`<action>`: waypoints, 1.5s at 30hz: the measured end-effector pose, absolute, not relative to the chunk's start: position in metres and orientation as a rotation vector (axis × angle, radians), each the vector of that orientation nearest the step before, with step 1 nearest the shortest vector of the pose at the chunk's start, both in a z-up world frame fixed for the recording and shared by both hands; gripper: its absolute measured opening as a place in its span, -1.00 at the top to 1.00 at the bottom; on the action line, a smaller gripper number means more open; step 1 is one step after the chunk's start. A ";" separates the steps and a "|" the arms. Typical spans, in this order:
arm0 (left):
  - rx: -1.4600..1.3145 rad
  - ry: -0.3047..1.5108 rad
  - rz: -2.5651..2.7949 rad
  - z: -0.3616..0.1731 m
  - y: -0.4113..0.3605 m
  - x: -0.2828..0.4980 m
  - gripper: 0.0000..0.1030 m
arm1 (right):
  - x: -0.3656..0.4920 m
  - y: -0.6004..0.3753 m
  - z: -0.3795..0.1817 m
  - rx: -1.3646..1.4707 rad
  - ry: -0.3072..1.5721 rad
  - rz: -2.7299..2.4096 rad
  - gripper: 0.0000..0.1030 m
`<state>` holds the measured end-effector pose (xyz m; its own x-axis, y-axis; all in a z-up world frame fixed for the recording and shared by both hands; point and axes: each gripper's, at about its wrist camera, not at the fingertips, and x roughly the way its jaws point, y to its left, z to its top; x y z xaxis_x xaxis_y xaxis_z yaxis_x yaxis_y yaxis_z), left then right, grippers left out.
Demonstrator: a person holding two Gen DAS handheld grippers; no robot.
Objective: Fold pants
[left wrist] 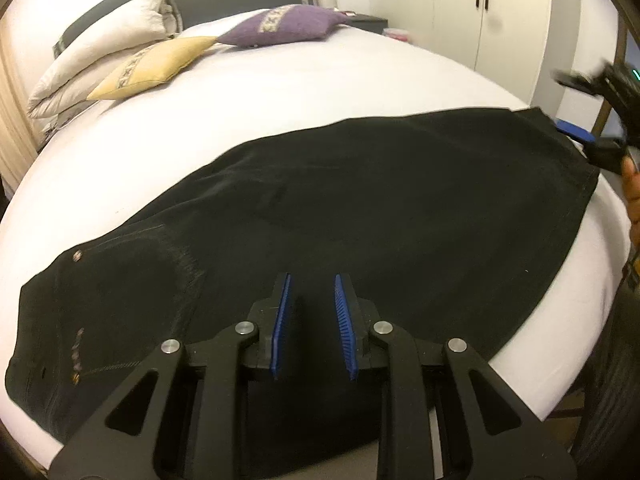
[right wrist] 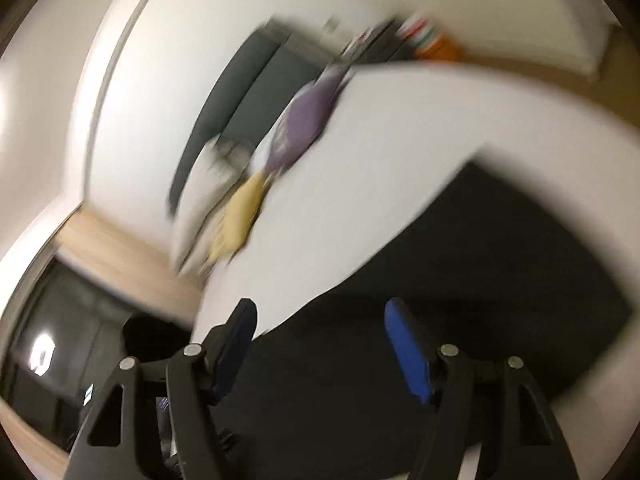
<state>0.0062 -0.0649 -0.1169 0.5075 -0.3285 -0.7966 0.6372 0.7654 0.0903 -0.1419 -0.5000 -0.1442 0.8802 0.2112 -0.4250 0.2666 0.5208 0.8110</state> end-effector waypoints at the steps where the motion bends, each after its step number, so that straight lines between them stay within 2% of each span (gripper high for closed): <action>1: 0.406 0.857 -0.602 -0.120 -0.068 0.008 0.59 | -0.125 -0.494 -0.151 1.045 0.545 0.003 -0.35; 3: 0.409 0.882 -0.571 -0.129 -0.067 0.018 0.59 | -0.096 -0.496 -0.181 1.049 0.666 -0.008 -0.32; 4: 0.396 0.892 -0.551 -0.132 -0.059 0.021 0.59 | -0.083 -0.510 -0.191 1.053 0.690 -0.030 0.07; 5: 0.373 0.893 -0.540 -0.134 -0.048 0.021 0.59 | -0.084 -0.526 -0.201 1.076 0.695 -0.057 0.62; 6: 0.350 0.896 -0.522 -0.135 -0.036 0.025 0.59 | -0.087 -0.531 -0.209 1.116 0.693 -0.077 0.80; 7: 0.326 0.900 -0.494 -0.136 -0.022 0.030 0.59 | -0.097 -0.547 -0.213 1.160 0.668 -0.104 0.89; 10: 0.205 0.925 -0.564 -0.139 0.018 0.035 0.59 | -0.138 -0.577 -0.217 1.131 0.565 -0.282 0.89; 13: 0.217 0.900 -0.556 -0.136 0.032 0.023 0.59 | -0.193 -0.613 -0.212 1.132 0.493 -0.493 0.80; 14: 0.205 0.894 -0.552 -0.133 0.036 0.020 0.59 | -0.211 -0.622 -0.209 1.121 0.476 -0.545 0.68; 15: 0.193 0.884 -0.531 -0.128 0.040 0.016 0.59 | -0.234 -0.630 -0.201 1.103 0.471 -0.625 0.51; 16: 0.193 0.874 -0.514 -0.125 0.042 0.014 0.59 | -0.245 -0.630 -0.194 1.101 0.456 -0.661 0.13; 17: 0.192 0.858 -0.500 -0.120 0.042 0.012 0.58 | -0.261 -0.634 -0.187 1.105 0.423 -0.660 0.03; 19: 0.185 0.836 -0.496 -0.110 0.039 0.008 0.59 | -0.268 -0.615 -0.173 1.093 0.393 -0.579 0.01; 22: 0.183 0.806 -0.525 -0.097 0.028 0.000 0.58 | -0.280 -0.575 -0.168 1.101 0.426 -0.391 -0.51; 28: 0.192 0.829 -0.602 -0.093 -0.005 -0.013 0.59 | -0.272 -0.543 -0.208 1.284 0.450 -0.419 -0.53; 45: 0.147 0.889 -0.713 -0.103 -0.040 -0.036 0.59 | -0.253 -0.556 -0.221 1.411 0.495 -0.413 -0.52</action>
<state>-0.0364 -0.0396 -0.1033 0.4187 -0.5076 -0.7530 0.6248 0.7628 -0.1667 -0.2532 -0.5559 -0.2208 0.8308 0.0185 -0.5563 0.5506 0.1194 0.8262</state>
